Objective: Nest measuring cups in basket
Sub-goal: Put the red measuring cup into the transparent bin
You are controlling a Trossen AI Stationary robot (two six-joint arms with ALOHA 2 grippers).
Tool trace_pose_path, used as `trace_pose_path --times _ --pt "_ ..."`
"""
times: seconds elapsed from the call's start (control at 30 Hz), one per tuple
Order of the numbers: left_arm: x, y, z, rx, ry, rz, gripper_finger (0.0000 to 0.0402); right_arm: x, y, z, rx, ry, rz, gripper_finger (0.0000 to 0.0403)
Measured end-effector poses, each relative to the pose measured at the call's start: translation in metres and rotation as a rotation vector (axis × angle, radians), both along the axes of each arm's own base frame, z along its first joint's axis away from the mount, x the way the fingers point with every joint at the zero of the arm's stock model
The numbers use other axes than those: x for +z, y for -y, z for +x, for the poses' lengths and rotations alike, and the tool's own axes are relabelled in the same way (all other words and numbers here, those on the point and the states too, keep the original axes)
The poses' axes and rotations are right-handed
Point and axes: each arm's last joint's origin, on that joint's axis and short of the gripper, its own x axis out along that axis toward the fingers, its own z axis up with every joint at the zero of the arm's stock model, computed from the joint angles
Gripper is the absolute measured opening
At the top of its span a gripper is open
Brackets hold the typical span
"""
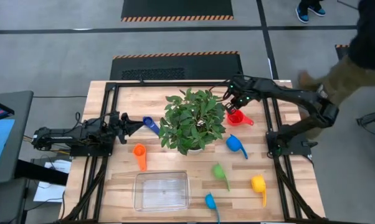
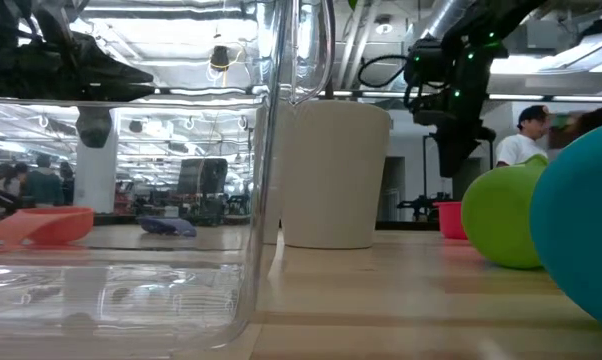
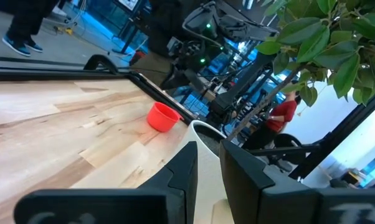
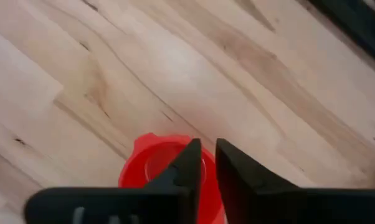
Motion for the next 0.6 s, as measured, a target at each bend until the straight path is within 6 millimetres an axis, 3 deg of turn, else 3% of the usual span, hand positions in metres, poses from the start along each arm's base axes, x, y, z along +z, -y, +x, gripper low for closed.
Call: trace_pose_path --times 0.37,0.6 --pt "0.0 0.0 0.0 0.0 0.001 -0.001 0.0059 -0.024 0.001 0.004 0.007 -0.155 0.076 0.0196" --pt "0.0 0.0 0.0 -0.001 0.001 -0.001 0.0059 -0.04 0.004 0.009 0.072 -0.236 0.096 0.0228"
